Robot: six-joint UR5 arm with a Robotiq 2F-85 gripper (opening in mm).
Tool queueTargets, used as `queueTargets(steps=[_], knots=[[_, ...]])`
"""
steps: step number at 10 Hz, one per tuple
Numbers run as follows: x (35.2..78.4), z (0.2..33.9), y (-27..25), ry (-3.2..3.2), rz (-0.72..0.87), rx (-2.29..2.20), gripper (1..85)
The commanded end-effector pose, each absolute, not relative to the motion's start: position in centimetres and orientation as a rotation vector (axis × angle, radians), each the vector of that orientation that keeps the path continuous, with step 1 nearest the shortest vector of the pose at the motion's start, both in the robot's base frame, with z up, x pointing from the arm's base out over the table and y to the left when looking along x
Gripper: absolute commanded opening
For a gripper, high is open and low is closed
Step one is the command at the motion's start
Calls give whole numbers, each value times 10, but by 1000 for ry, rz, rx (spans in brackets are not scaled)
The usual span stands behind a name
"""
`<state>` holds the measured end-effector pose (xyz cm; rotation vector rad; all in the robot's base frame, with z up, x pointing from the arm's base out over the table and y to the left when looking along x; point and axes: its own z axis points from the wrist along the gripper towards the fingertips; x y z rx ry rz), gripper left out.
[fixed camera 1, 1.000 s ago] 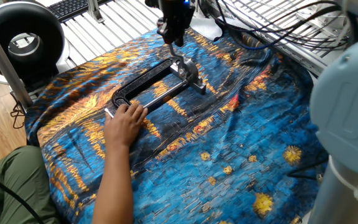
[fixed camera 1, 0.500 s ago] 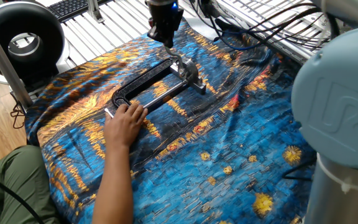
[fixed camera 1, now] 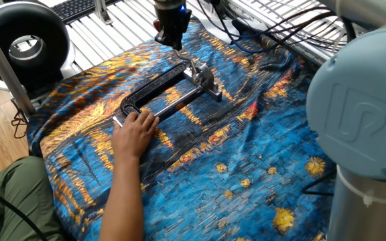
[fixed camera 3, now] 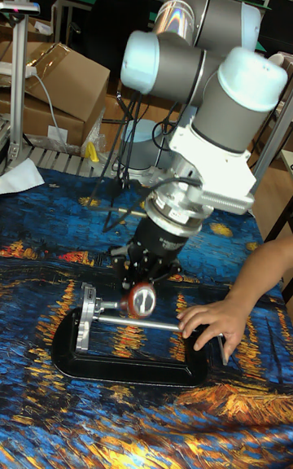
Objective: Push down the lever
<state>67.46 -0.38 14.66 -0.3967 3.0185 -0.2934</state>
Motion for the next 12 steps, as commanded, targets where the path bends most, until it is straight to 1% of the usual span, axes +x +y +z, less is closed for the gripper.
queueTargets(steps=[1,3,7,12], knots=[[697,134,5,2952,-268,-438,10],[708,126,6,2908,-264,-477,10],[716,106,0,2858,-273,-519,10],[726,96,1,2792,-274,-545,10]])
